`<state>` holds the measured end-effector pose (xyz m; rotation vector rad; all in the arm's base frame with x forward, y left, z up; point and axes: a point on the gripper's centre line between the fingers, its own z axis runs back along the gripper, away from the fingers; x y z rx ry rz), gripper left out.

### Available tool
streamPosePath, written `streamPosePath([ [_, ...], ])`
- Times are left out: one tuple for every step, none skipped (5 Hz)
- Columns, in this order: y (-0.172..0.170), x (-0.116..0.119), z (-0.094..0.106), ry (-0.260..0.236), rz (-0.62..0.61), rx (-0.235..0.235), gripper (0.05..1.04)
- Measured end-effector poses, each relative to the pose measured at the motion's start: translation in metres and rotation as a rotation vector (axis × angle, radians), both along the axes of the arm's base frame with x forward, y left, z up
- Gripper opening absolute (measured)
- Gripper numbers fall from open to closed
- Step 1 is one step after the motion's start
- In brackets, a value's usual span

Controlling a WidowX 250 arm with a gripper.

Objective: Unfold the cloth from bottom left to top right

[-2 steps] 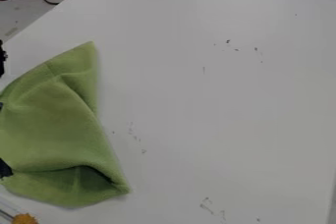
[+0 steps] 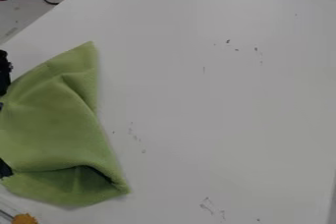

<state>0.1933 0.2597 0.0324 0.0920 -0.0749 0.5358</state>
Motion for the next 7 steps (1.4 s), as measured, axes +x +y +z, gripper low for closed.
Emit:
streamPosePath([
  [-0.003,-0.02,-0.014,-0.016,0.085,-0.045,1.001],
  [-0.002,-0.031,-0.027,-0.065,0.142,-0.075,1.001],
  [-0.001,-0.03,-0.027,-0.074,0.134,-0.071,1.001],
  [-0.001,-0.029,-0.028,-0.082,0.127,-0.061,0.945],
  [0.0,-0.029,-0.029,-0.077,0.116,-0.034,0.67],
  [-0.003,-0.027,-0.029,-0.08,0.113,-0.015,0.384],
  [-0.006,-0.024,-0.026,-0.08,0.113,0.002,0.18],
])
